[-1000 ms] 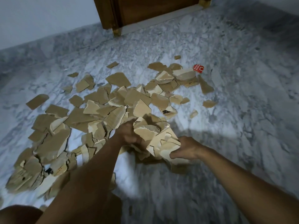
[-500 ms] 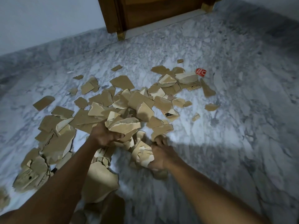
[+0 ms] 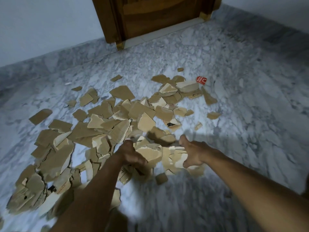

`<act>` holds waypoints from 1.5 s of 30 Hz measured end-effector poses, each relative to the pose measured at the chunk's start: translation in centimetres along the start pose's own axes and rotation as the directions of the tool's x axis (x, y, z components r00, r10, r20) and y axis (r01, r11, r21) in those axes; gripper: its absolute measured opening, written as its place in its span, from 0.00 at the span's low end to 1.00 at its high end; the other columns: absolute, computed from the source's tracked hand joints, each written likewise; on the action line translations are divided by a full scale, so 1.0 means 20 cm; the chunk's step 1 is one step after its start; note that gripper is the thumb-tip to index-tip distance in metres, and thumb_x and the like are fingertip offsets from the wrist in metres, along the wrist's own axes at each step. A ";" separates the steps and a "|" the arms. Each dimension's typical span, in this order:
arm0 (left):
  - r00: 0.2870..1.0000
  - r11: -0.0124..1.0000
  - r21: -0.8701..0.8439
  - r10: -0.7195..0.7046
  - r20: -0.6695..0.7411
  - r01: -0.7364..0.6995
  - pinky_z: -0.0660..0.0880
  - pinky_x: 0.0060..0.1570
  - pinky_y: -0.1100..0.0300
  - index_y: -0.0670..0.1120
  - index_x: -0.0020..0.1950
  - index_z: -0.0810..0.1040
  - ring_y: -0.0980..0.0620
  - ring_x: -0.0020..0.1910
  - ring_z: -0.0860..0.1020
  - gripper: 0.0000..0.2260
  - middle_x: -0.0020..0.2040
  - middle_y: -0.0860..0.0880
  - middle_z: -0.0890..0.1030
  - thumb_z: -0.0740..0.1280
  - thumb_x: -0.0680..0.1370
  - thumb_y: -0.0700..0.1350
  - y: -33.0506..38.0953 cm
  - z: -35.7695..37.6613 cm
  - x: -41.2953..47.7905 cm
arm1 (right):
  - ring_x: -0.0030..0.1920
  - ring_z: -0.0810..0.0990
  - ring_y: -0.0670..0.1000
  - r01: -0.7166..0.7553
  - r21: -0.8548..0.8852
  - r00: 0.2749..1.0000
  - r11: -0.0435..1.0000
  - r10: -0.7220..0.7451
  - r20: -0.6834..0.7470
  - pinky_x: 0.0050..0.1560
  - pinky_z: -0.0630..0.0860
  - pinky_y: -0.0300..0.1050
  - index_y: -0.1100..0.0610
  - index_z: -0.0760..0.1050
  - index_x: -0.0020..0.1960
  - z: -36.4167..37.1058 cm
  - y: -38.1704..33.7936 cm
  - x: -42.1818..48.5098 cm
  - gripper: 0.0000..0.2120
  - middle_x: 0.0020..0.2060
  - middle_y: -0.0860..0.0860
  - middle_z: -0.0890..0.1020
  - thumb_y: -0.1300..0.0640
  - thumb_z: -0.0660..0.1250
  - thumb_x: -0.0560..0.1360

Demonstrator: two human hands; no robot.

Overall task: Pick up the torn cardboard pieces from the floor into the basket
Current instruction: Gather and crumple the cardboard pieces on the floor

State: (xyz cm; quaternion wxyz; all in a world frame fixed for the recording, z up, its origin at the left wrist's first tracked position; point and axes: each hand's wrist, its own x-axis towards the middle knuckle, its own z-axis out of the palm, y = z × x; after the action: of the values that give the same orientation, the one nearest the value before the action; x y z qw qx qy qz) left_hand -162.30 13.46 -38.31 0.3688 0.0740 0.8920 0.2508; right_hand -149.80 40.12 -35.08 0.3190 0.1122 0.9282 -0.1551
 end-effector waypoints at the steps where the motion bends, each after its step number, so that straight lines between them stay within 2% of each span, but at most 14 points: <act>1: 1.000 0.996 0.090 0.017 -0.002 -0.017 0.78 0.58 0.51 0.45 0.70 0.70 0.48 0.58 0.80 0.60 0.60 0.48 0.80 0.81 0.41 0.66 0.02 0.05 0.02 | 0.49 0.78 0.59 -0.013 -0.021 1.000 1.000 0.013 -0.015 0.50 0.70 0.52 0.47 0.57 0.64 0.00 0.03 -0.01 0.37 0.47 0.49 0.80 0.43 0.76 0.65; 4: 0.999 0.953 0.301 0.037 -0.035 -0.025 0.64 0.70 0.49 0.43 0.71 0.70 0.42 0.70 0.68 0.44 0.69 0.43 0.71 0.70 0.60 0.65 0.08 0.14 -0.01 | 0.60 0.77 0.56 -0.085 -0.089 0.991 0.992 0.075 -0.110 0.60 0.68 0.54 0.47 0.69 0.66 0.12 0.07 -0.03 0.33 0.59 0.50 0.80 0.37 0.71 0.65; 7: 0.999 0.954 0.298 0.018 -0.046 -0.003 0.72 0.63 0.47 0.45 0.61 0.77 0.42 0.63 0.74 0.32 0.59 0.44 0.77 0.68 0.63 0.63 0.07 0.16 0.00 | 0.63 0.73 0.56 -0.139 -0.051 0.981 0.989 0.130 -0.146 0.63 0.65 0.56 0.48 0.71 0.65 0.21 0.08 -0.03 0.36 0.62 0.51 0.78 0.29 0.66 0.63; 14: 0.998 0.951 0.309 0.041 -0.044 -0.026 0.70 0.59 0.56 0.46 0.64 0.76 0.44 0.60 0.73 0.34 0.50 0.46 0.73 0.63 0.63 0.64 0.04 0.16 0.00 | 0.61 0.75 0.56 -0.194 0.002 0.979 0.981 0.194 -0.066 0.62 0.68 0.55 0.49 0.73 0.61 0.09 0.08 0.00 0.33 0.58 0.50 0.79 0.35 0.73 0.61; 16: 0.998 0.982 0.187 0.039 -0.044 -0.030 0.72 0.53 0.59 0.45 0.65 0.75 0.48 0.55 0.77 0.32 0.48 0.46 0.80 0.70 0.66 0.61 0.03 0.16 -0.01 | 0.60 0.77 0.55 -0.211 0.098 0.977 0.973 0.213 -0.010 0.60 0.72 0.51 0.50 0.73 0.60 0.04 0.10 0.01 0.34 0.57 0.49 0.78 0.37 0.74 0.59; 20: 0.997 0.998 0.024 0.058 -0.051 -0.057 0.76 0.52 0.58 0.52 0.62 0.77 0.52 0.51 0.80 0.39 0.48 0.52 0.82 0.74 0.54 0.64 0.00 0.16 -0.06 | 0.47 0.82 0.49 -0.151 0.433 0.989 0.889 0.135 0.067 0.47 0.80 0.44 0.50 0.78 0.53 0.01 0.12 -0.02 0.29 0.48 0.49 0.83 0.40 0.73 0.55; 23: 0.992 0.984 -0.168 0.032 -0.123 -0.053 0.80 0.52 0.53 0.54 0.58 0.77 0.48 0.51 0.82 0.34 0.50 0.52 0.84 0.82 0.55 0.60 -0.01 0.13 -0.08 | 0.50 0.83 0.51 -0.081 0.699 0.995 0.710 0.097 0.017 0.46 0.75 0.44 0.52 0.80 0.51 -0.01 0.08 -0.08 0.21 0.46 0.49 0.84 0.44 0.75 0.61; 25: 0.988 0.943 -0.322 0.032 -0.149 -0.079 0.79 0.45 0.64 0.49 0.60 0.79 0.51 0.49 0.82 0.29 0.50 0.50 0.85 0.82 0.62 0.51 0.09 0.08 -0.14 | 0.55 0.81 0.50 -0.043 0.837 0.995 0.545 0.099 -0.013 0.52 0.74 0.45 0.52 0.79 0.52 -0.06 0.07 -0.13 0.20 0.46 0.46 0.83 0.45 0.76 0.64; 27: 0.989 0.883 -0.453 0.073 -0.127 -0.124 0.77 0.39 0.70 0.38 0.60 0.79 0.56 0.40 0.82 0.20 0.48 0.46 0.84 0.78 0.70 0.41 0.26 0.04 -0.21 | 0.56 0.78 0.47 -0.021 0.911 0.995 0.412 0.097 -0.021 0.60 0.71 0.46 0.51 0.76 0.51 -0.12 0.05 -0.18 0.17 0.48 0.43 0.81 0.47 0.77 0.67; 30: 0.982 0.770 -0.612 0.174 -0.068 -0.179 0.80 0.50 0.56 0.41 0.57 0.79 0.51 0.45 0.84 0.11 0.48 0.47 0.85 0.72 0.75 0.38 0.60 0.03 -0.29 | 0.63 0.75 0.49 0.004 0.954 0.993 0.298 0.114 -0.040 0.67 0.69 0.52 0.47 0.75 0.60 -0.21 0.05 -0.23 0.28 0.57 0.42 0.80 0.43 0.77 0.63; 34: 0.951 0.727 -0.645 0.308 -0.001 -0.236 0.81 0.45 0.51 0.43 0.67 0.72 0.43 0.53 0.83 0.24 0.56 0.43 0.84 0.72 0.72 0.46 1.07 0.08 -0.28 | 0.62 0.75 0.51 0.169 0.967 0.951 0.193 0.227 -0.212 0.62 0.71 0.52 0.46 0.78 0.53 -0.39 0.22 -0.41 0.14 0.59 0.47 0.79 0.45 0.72 0.68; 37: 0.924 0.759 -0.590 0.379 0.060 -0.273 0.80 0.44 0.42 0.45 0.69 0.71 0.43 0.46 0.82 0.33 0.50 0.44 0.83 0.71 0.67 0.57 1.44 0.19 -0.31 | 0.62 0.72 0.50 0.223 0.971 0.898 0.087 0.369 -0.240 0.58 0.70 0.51 0.51 0.67 0.64 -0.51 0.50 -0.61 0.27 0.59 0.46 0.74 0.46 0.72 0.69; 40: 0.868 0.747 -0.562 0.486 0.097 -0.355 0.80 0.46 0.46 0.53 0.68 0.65 0.45 0.45 0.81 0.28 0.51 0.45 0.82 0.68 0.70 0.56 1.87 0.38 -0.42 | 0.58 0.78 0.50 0.304 0.953 0.850 0.009 0.450 -0.275 0.51 0.76 0.48 0.52 0.72 0.64 -0.60 0.87 -0.87 0.24 0.55 0.46 0.81 0.51 0.73 0.71; 45: 0.719 0.685 -0.531 0.669 0.187 -0.499 0.80 0.39 0.53 0.51 0.59 0.74 0.50 0.41 0.83 0.13 0.49 0.47 0.84 0.70 0.76 0.46 2.52 0.80 -0.69 | 0.58 0.82 0.55 0.400 0.914 0.711 -0.073 0.654 -0.258 0.60 0.78 0.60 0.49 0.77 0.60 -0.61 1.47 -1.38 0.28 0.56 0.50 0.84 0.48 0.80 0.61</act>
State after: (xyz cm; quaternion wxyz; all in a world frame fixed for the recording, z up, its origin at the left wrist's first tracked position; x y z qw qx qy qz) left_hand -143.93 58.86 -14.17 0.4331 0.3193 0.6516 0.5347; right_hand -126.35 68.66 -15.05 -0.2182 0.4546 0.5254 -0.6854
